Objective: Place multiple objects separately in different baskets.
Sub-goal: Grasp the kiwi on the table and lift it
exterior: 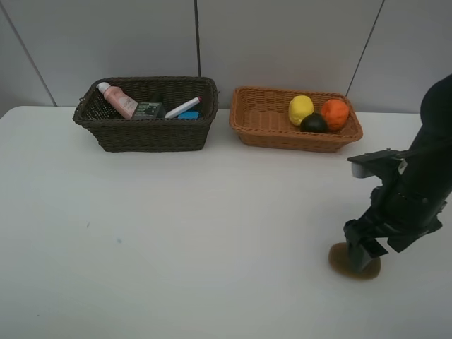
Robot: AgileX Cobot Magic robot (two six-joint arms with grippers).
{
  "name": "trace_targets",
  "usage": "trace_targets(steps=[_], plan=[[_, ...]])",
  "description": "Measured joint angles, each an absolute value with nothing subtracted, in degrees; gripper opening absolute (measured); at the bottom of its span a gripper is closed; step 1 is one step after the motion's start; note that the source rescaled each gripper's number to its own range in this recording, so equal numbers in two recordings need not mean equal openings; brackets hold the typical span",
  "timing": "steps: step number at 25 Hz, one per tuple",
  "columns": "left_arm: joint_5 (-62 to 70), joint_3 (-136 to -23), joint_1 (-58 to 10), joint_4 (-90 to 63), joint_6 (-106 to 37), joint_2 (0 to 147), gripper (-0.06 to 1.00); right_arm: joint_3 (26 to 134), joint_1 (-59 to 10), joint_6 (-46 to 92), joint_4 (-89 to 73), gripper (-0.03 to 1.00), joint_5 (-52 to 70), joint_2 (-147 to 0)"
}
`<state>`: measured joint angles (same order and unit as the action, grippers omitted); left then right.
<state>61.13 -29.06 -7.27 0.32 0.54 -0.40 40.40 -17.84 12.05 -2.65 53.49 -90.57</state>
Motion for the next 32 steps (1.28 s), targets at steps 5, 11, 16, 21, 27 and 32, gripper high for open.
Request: trace_targets(steps=[5, 11, 16, 21, 27, 32], plan=[[61.1, -29.1, -7.3, 0.3, 0.5, -0.4, 1.00, 39.9, -17.8, 17.7, -2.1, 0.97, 51.9, -90.6], [61.1, -29.1, -7.3, 0.3, 0.5, -0.4, 1.00, 39.9, -17.8, 23.9, 0.3, 0.97, 52.9, -90.5], [61.1, -29.1, -7.3, 0.3, 0.5, -0.4, 1.00, 39.9, -17.8, 24.5, 0.9, 0.97, 50.9, -90.5], [61.1, -29.1, -7.3, 0.3, 0.5, -0.4, 1.00, 39.9, -17.8, 25.7, 0.9, 0.98, 50.1, -90.5], [61.1, -29.1, -7.3, 0.3, 0.5, -0.4, 1.00, 39.9, -19.8, 27.1, 0.7, 0.98, 48.7, -90.5], [61.1, -29.1, -7.3, 0.3, 0.5, -0.4, 1.00, 39.9, -22.9, 27.4, 1.0, 0.98, 47.2, -91.2]])
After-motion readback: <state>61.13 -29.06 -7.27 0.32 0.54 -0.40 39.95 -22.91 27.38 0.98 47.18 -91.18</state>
